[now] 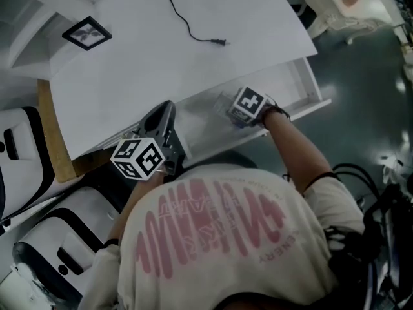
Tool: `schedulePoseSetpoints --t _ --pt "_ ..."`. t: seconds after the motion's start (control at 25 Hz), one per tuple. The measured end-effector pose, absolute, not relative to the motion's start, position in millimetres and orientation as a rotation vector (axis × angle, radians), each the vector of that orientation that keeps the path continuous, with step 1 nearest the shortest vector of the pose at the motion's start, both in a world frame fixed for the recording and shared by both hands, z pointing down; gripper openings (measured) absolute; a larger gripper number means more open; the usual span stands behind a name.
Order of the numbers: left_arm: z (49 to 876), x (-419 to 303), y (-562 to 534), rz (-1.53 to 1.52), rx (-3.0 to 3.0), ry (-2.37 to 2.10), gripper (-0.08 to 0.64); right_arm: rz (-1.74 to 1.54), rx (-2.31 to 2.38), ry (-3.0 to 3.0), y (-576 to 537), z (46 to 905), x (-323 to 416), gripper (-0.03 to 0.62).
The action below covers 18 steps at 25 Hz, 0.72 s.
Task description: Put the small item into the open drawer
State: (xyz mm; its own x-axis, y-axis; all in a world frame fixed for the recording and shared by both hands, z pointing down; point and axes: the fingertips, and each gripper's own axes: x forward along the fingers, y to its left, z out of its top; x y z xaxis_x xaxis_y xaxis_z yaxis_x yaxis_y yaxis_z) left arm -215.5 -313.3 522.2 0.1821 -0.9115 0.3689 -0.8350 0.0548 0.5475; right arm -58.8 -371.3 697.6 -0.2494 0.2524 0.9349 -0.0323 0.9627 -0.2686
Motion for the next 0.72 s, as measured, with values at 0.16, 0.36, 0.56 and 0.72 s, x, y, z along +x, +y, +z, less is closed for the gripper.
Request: schedulePoseSetpoints --t 0.16,0.36,0.56,0.72 --pt "521.1 -214.9 -313.2 -0.135 1.788 -1.657 0.029 0.289 -0.196 -1.789 -368.0 702.9 -59.2 0.223" --pt "516.7 -211.1 -319.2 -0.128 1.818 -1.645 0.029 0.257 -0.186 -1.79 -369.9 703.1 -62.8 0.245" --pt "514.4 -211.0 -319.5 -0.119 1.827 -1.64 0.029 0.267 -0.142 -1.769 -375.4 705.6 -58.1 0.282" --pt "514.3 -209.6 -318.2 -0.113 1.832 -1.639 0.029 0.312 -0.127 -1.781 -375.6 706.5 -58.0 0.291"
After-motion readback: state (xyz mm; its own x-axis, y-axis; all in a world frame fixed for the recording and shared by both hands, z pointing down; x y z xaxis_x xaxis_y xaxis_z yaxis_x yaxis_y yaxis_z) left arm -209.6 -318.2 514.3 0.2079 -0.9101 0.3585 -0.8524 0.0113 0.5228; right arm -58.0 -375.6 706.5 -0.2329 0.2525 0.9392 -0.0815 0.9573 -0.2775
